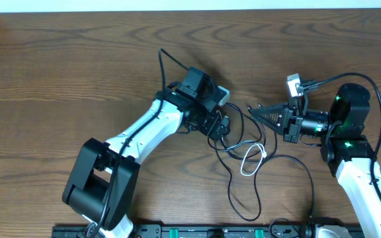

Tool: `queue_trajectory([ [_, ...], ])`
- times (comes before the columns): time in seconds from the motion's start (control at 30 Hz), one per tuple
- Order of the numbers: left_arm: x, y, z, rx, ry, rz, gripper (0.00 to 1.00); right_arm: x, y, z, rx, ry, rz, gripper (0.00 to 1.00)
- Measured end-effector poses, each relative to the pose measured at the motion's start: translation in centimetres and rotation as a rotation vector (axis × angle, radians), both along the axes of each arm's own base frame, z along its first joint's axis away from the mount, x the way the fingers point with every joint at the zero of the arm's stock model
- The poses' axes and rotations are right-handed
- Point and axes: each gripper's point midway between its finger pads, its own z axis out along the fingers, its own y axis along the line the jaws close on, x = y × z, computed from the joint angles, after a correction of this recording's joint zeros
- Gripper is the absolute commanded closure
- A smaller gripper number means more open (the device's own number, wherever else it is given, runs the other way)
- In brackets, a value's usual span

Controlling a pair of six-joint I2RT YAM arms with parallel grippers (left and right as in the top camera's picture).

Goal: Untangle cables

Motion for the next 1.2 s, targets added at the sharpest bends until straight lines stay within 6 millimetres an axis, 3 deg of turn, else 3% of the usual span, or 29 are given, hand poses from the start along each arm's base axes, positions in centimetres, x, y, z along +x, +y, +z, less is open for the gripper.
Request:
queue_trajectory([
  [0.53, 2.1, -0.2, -0.1, 0.066, -0.083, 0.142, 0.02, 0.0, 0.0, 0.0, -0.001, -0.002, 0.0, 0.99],
  [0.7, 2.4, 0.4, -1.1, 0.106, -0.086, 0.164, 0.04, 0.1, 0.0, 0.0, -0.002, -0.002, -0.004, 0.99],
  [0.93, 2.3, 0.8, -3.9, 0.159, -0.043, 0.179, 0.46, 0.1, 0.0, 0.0, -0.003, -0.002, -0.007, 0.99],
  [1.2, 2.5, 0.8, -3.8, 0.154, -0.048, 0.181, 0.67, 0.2, -0.1, -0.1, -0.006, -0.002, -0.013, 0.99],
])
